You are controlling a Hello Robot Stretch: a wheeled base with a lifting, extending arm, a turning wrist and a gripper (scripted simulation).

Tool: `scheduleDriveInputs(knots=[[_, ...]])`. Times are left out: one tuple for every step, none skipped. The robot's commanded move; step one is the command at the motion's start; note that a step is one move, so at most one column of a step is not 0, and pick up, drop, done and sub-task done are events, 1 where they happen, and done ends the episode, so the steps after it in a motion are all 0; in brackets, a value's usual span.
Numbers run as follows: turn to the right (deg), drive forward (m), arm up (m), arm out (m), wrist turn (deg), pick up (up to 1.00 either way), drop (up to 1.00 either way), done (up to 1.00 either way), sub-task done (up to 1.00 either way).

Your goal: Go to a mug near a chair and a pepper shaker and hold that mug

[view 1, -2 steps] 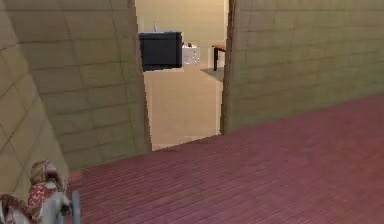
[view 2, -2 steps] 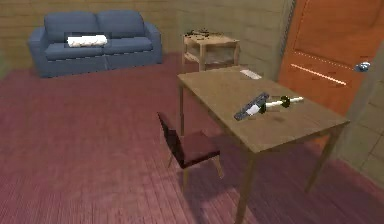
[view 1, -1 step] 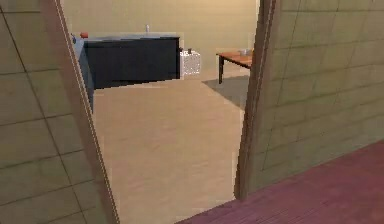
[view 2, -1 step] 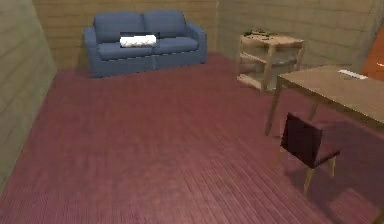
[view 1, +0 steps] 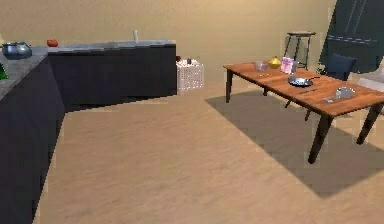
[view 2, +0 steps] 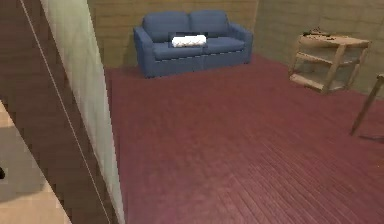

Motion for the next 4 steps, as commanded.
scheduleDriveInputs(knots=[[-3.0,0.00,0.00,0.00,0.0,0.00,0.00,0.00,0.00],[0.0,0.10,0.00,0.00,0.0,0.00,0.00,0.00,0.00],[18.0,0.00,0.00,0.00,0.0,0.00,0.00,0.00,0.00],[0.0,0.40,0.00,0.00,0.0,0.00,0.00,0.00,0.00]])
